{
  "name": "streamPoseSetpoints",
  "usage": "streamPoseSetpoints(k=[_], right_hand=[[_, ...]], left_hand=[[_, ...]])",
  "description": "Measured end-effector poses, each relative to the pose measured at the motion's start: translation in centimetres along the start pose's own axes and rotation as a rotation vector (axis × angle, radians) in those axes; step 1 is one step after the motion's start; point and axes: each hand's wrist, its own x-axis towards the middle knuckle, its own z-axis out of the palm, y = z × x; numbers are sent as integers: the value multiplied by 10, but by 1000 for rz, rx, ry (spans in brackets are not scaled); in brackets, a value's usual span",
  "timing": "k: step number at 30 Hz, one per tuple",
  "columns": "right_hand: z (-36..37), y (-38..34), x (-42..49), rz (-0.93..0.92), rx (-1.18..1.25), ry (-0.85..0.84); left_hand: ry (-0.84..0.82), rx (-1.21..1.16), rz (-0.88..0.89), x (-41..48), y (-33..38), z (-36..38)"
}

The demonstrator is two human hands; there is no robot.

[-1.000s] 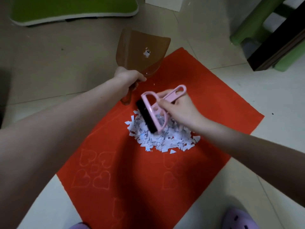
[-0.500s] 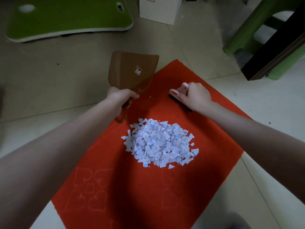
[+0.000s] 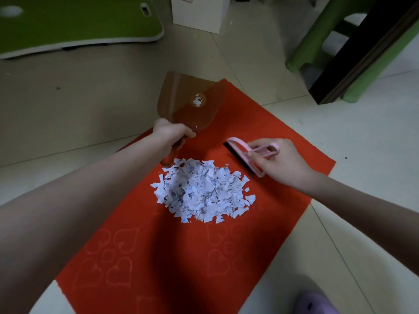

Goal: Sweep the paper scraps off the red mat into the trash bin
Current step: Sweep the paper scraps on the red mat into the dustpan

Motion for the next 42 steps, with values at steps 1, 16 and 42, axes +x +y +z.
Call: streamPoseSetpoints(k=[1,16,42], right_hand=[[-3,8,-3,46,-58,0],[12,-12,-31,133,98,19],[-1,36,32,253,-117,80]], left_hand=[[-4,12,1,-1,-1,1],[7,58,3,-8,2,3],[-11,63,12,-10,-1,4]])
